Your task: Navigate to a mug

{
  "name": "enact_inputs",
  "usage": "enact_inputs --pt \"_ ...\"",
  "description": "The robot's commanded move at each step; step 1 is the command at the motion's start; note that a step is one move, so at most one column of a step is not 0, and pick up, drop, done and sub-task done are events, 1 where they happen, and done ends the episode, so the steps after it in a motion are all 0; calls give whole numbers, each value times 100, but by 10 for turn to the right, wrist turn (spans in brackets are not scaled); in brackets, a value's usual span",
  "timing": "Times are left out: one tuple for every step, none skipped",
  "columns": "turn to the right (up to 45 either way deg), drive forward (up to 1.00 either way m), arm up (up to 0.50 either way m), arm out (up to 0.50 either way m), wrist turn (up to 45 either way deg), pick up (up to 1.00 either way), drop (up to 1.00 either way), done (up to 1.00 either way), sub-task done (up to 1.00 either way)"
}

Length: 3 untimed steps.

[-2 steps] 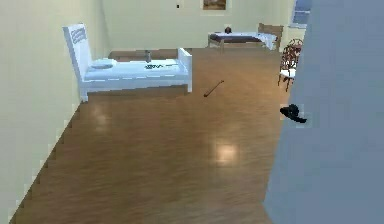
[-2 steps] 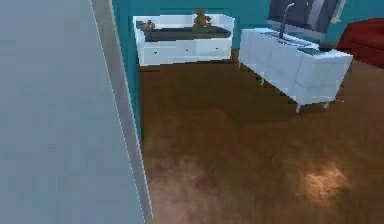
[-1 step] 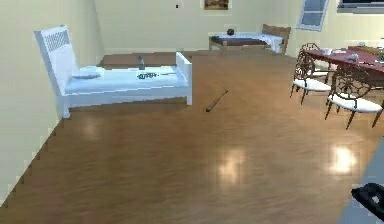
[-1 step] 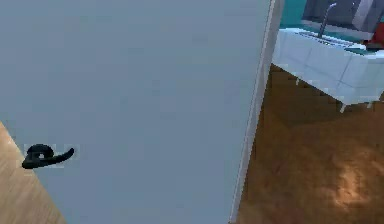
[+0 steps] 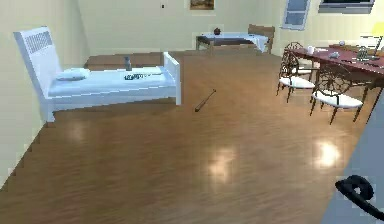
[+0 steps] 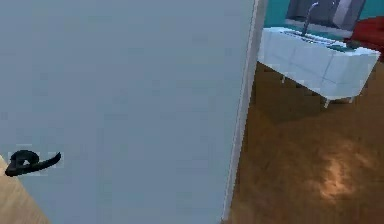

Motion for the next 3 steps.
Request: enact_inputs --pt "0 100 0 0 0 0 0 0 0" --pt "180 0 0 0 0 0 0 0 0" --pt "0 5 0 0 0 0 0 0 0"
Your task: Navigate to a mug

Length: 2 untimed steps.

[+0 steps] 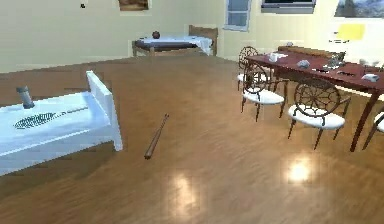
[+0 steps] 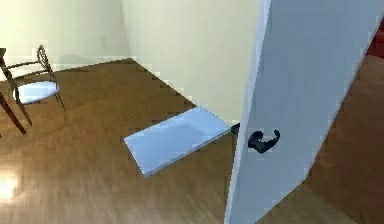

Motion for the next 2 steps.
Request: enact_inputs --pt "120 0 0 0 0 0 0 0 0" --pt "0 100 0 0 0 0 0 0 0"
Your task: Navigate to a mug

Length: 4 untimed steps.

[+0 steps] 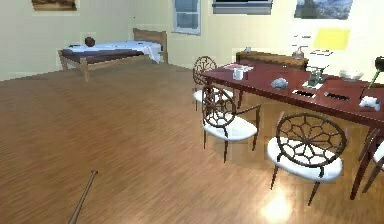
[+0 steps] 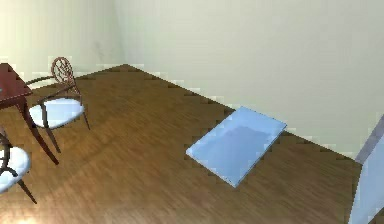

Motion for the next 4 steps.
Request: enact_inputs --pt "30 0 0 0 0 0 0 0 0" --pt "0 90 0 0 0 0 0 0 0" --pt "150 0 0 0 0 0 0 0 0" --pt "0 0 0 0 0 0 0 100 0"
